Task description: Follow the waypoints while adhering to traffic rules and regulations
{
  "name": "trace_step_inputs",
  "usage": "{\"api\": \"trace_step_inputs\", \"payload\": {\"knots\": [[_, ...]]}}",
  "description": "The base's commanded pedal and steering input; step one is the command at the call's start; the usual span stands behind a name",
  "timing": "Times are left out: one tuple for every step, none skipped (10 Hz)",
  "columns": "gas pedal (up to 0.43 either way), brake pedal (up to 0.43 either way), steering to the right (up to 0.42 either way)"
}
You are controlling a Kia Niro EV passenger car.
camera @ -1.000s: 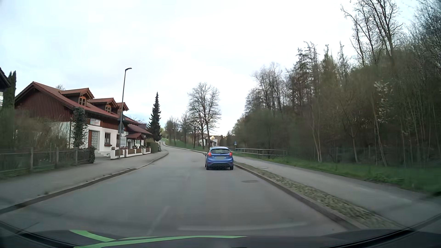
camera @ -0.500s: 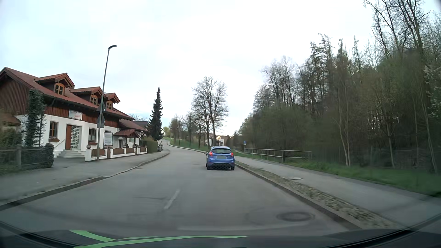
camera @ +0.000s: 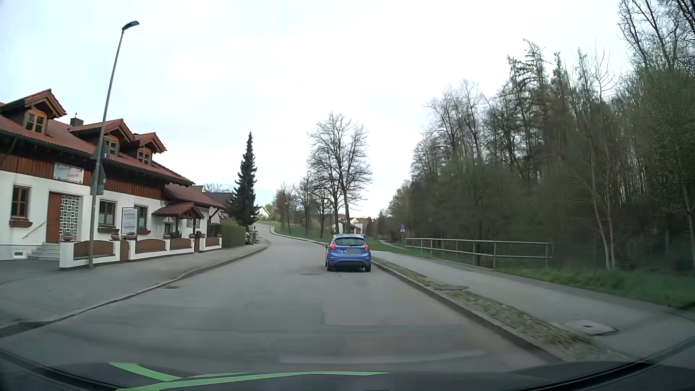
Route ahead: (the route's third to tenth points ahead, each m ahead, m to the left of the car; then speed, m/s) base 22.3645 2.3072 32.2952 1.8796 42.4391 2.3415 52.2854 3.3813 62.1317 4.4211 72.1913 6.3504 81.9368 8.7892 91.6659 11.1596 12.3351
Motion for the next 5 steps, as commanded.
{"api": "trace_step_inputs", "payload": {"knots": [[0.177,0.000,-0.015],[0.177,0.000,-0.014],[0.177,0.000,-0.014],[0.177,0.000,-0.014],[0.177,0.000,-0.014]]}}
